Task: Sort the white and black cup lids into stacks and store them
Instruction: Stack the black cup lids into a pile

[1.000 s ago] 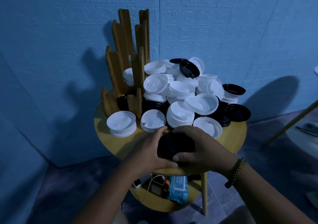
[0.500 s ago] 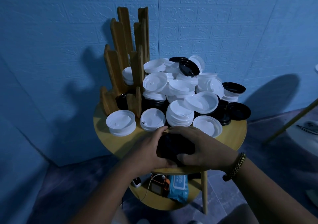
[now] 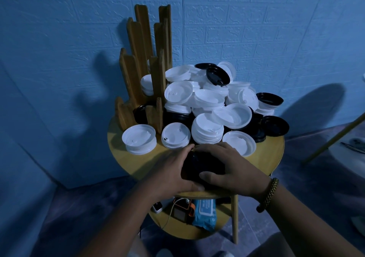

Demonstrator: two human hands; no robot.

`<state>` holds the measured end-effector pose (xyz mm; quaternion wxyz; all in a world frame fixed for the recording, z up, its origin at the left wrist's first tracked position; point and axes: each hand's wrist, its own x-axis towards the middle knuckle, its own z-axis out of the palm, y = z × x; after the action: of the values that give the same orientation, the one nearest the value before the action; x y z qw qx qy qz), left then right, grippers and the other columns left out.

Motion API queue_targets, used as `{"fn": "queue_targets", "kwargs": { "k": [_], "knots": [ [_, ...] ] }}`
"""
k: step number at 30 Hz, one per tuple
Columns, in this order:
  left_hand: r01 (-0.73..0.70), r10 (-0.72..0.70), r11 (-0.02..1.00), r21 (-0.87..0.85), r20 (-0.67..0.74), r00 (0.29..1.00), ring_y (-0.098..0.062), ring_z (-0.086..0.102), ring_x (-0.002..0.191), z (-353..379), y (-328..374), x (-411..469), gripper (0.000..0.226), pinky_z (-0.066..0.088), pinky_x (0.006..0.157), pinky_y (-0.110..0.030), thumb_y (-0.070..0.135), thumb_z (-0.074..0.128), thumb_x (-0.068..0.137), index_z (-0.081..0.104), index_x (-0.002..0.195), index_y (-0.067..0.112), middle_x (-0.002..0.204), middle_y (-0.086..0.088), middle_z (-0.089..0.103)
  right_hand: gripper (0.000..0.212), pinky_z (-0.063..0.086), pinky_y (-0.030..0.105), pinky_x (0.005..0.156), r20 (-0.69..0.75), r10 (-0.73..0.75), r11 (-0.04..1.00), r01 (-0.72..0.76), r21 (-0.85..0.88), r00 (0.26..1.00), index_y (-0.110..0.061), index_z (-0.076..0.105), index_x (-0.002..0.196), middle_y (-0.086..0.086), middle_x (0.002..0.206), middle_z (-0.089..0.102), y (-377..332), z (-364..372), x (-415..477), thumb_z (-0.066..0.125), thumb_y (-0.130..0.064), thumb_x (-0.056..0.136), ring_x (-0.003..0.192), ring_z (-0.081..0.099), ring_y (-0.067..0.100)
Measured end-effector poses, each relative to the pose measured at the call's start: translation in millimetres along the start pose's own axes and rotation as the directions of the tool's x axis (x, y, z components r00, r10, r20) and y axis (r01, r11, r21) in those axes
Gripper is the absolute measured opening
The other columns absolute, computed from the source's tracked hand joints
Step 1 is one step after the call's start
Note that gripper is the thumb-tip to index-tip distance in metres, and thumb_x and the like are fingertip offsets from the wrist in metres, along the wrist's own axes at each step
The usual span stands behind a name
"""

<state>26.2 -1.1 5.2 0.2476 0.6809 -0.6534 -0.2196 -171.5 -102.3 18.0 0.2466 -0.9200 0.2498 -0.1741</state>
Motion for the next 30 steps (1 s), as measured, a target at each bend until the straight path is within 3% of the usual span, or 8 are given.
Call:
{"fn": "queue_targets", "kwargs": {
  "k": [5,11,14,16,18,22,26,30],
  "knots": [
    [-0.029,0.029,1.000,0.005,-0.024,0.999,-0.007,0.037,0.140,4,-2,-1,0.103,0.042,0.112,-0.040,0.054,0.082,0.075,0.019,0.156,0.046,0.156,0.018,0.037,0.062,0.030,0.034,0.100,-0.026,-0.038,0.961,0.030,-0.274,0.999,-0.035,0.035,0.144,-0.017,0.146,0.042,-7,18,-4,0.028,-0.068,0.092,0.127,0.037,0.011],
    [-0.062,0.064,0.997,-0.054,0.035,0.997,0.000,0.026,0.145,-1,0,-4,0.102,0.036,0.116,-0.037,0.063,0.076,0.078,0.013,0.158,0.049,0.160,0.023,0.025,0.065,0.028,0.037,0.109,-0.024,-0.007,0.981,0.002,-0.193,1.000,-0.036,0.035,0.146,-0.023,0.149,0.037,-9,17,-4,0.027,-0.072,0.092,0.135,0.030,0.006],
    [-0.066,0.069,0.992,-0.109,0.018,0.997,0.002,0.031,0.141,0,0,-4,0.093,0.038,0.114,-0.037,0.073,0.067,0.080,0.017,0.155,0.053,0.158,0.025,0.031,0.054,0.029,0.031,0.110,-0.035,0.028,0.994,-0.024,0.108,0.999,-0.042,0.032,0.147,-0.033,0.137,0.040,-7,16,-9,0.030,-0.064,0.097,0.134,0.033,-0.001],
    [-0.062,0.064,0.991,-0.114,0.011,0.998,0.001,0.037,0.139,1,0,-4,0.089,0.041,0.112,-0.038,0.074,0.066,0.081,0.022,0.155,0.052,0.156,0.023,0.036,0.049,0.035,0.028,0.109,-0.085,0.050,0.973,-0.029,0.230,0.995,-0.037,0.033,0.147,-0.025,0.138,0.045,-6,18,-11,0.036,-0.053,0.101,0.132,0.038,-0.003],
    [-0.071,0.070,0.993,-0.092,-0.011,0.997,0.003,0.037,0.136,2,1,-3,0.088,0.041,0.111,-0.034,0.072,0.068,0.081,0.027,0.154,0.048,0.155,0.022,0.038,0.048,0.038,0.023,0.106,-0.125,0.041,0.972,-0.011,0.234,0.991,-0.030,0.033,0.148,-0.015,0.141,0.047,-4,22,-13,0.042,-0.042,0.102,0.130,0.042,-0.005],
    [-0.084,0.082,0.996,-0.041,-0.032,0.996,0.002,0.040,0.133,2,4,-2,0.086,0.042,0.108,-0.032,0.067,0.072,0.080,0.032,0.153,0.045,0.150,0.022,0.042,0.044,0.042,0.022,0.098,-0.174,0.012,0.990,0.013,0.143,0.985,-0.025,0.041,0.143,-0.013,0.136,0.051,-2,25,-13,0.041,-0.043,0.102,0.122,0.048,-0.001],
    [-0.048,0.047,0.998,-0.033,-0.014,0.999,0.000,0.040,0.133,0,4,2,0.086,0.042,0.107,-0.030,0.066,0.073,0.080,0.030,0.153,0.047,0.149,0.022,0.041,0.045,0.032,0.009,0.102,-0.189,-0.008,0.993,0.030,0.112,0.982,-0.023,0.045,0.141,-0.014,0.141,0.044,-3,24,-15,0.040,-0.046,0.103,0.127,0.038,-0.009],
    [-0.024,0.025,0.998,-0.061,0.014,1.000,-0.002,0.039,0.135,0,6,7,0.089,0.042,0.110,-0.034,0.067,0.074,0.079,0.030,0.154,0.048,0.149,0.021,0.040,0.040,0.039,0.014,0.092,-0.445,0.001,0.999,-0.018,-0.034,0.896,-0.019,0.062,0.124,-0.008,0.121,0.057,7,6,-28,0.044,-0.044,0.100,0.110,0.050,0.002]
  ]
}}
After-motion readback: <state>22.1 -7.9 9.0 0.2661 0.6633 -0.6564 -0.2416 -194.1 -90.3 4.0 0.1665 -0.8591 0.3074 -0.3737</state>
